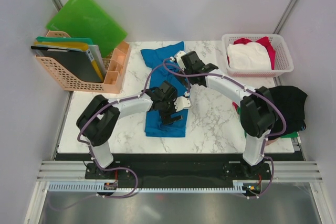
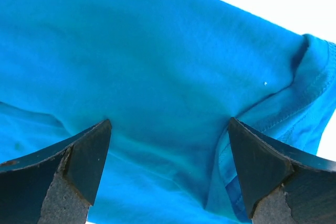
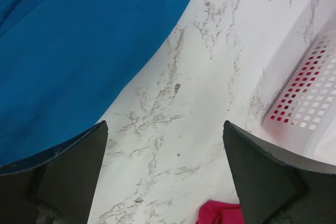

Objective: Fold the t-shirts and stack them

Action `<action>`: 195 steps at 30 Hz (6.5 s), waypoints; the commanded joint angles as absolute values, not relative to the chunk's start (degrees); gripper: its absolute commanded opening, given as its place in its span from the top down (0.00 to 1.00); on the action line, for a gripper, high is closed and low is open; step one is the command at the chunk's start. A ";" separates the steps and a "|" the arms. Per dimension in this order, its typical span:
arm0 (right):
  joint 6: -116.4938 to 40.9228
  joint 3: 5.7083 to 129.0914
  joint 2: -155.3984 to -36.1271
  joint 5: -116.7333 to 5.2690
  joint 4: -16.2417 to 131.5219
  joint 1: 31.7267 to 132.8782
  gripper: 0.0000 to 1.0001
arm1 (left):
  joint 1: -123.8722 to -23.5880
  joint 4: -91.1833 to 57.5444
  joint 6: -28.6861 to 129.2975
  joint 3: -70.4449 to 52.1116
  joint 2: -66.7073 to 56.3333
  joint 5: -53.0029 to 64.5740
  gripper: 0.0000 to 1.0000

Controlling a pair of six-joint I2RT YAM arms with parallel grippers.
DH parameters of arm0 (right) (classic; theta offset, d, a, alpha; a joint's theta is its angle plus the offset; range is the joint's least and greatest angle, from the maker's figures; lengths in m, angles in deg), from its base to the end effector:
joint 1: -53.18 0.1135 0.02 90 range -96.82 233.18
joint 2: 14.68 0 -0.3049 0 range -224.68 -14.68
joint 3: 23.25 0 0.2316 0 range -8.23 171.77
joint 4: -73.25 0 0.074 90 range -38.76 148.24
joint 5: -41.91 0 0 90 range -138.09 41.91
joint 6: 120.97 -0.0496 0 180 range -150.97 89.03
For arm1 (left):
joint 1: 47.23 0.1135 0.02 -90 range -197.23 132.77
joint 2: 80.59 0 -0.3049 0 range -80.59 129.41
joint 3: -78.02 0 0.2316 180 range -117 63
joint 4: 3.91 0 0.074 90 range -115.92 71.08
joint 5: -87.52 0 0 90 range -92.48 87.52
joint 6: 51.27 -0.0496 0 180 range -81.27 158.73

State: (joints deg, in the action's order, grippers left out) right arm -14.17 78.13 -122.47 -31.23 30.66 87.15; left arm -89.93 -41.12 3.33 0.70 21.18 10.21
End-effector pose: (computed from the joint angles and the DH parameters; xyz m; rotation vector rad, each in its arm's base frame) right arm 0.3588 0.2244 0.2863 -0.9031 2.2115 -0.2164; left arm 0.2507 -0.2461 0.2084 1.7226 2.0057 -0.3358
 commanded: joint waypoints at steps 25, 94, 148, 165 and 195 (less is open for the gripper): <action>-15.94 83.35 -119.01 -32.10 31.43 82.62 0.02 | -106.47 -39.31 1.99 13.96 0.28 4.39 0.00; -16.64 106.62 -141.84 -54.85 29.68 81.56 0.02 | -90.92 -10.85 -9.52 33.46 -20.03 -19.08 0.00; -21.83 122.03 -165.51 -55.12 53.04 83.50 1.00 | -75.44 -0.29 -14.80 39.80 -21.62 -22.16 0.00; -20.25 117.45 -164.10 -52.93 55.07 84.29 0.74 | -75.18 -1.26 -14.27 39.54 -20.65 -21.72 0.00; -18.83 118.33 -159.01 -49.48 54.91 85.61 0.04 | -75.09 -2.31 -13.57 38.92 -19.86 -20.76 0.00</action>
